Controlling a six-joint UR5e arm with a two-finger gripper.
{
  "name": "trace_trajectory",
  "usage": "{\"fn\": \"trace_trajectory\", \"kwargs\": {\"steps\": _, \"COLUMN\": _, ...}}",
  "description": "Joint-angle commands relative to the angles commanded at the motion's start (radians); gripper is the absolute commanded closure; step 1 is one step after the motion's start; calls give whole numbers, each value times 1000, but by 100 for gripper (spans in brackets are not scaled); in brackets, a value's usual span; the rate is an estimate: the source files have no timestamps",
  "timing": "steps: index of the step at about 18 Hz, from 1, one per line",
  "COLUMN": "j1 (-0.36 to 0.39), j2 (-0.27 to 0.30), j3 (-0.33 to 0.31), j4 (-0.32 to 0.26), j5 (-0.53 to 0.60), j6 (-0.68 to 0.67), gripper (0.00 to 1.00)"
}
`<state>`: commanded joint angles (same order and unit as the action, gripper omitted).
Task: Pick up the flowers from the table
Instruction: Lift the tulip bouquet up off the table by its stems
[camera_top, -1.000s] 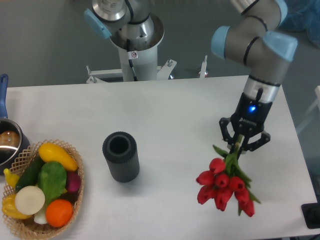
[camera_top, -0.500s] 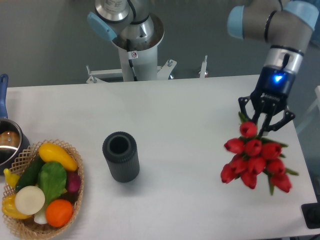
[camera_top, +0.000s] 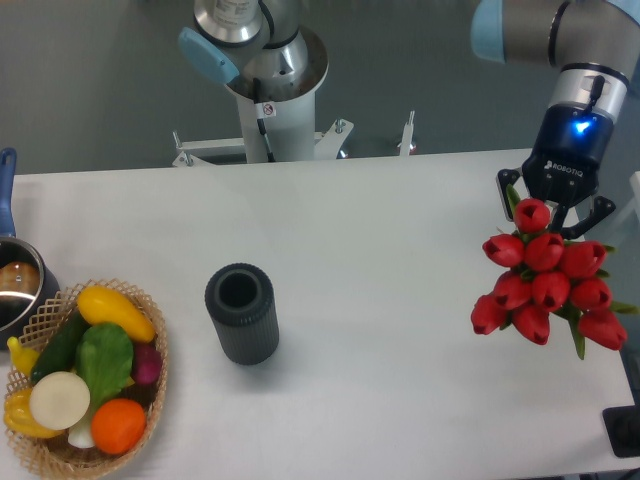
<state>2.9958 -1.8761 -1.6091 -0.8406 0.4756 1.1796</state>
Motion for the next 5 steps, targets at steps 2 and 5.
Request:
{"fn": "trace_trajectory", "kwargs": {"steps": 2, "j1": 2, "j2": 0, "j3": -2, "j4": 0, "j5": -11, "j6": 0, "gripper": 79}}
{"fn": "trace_trajectory", "kwargs": {"steps": 5, "j1": 3, "j2": 5, "j3": -2, "j4": 0, "j5": -12, "j6": 2, "gripper": 79}}
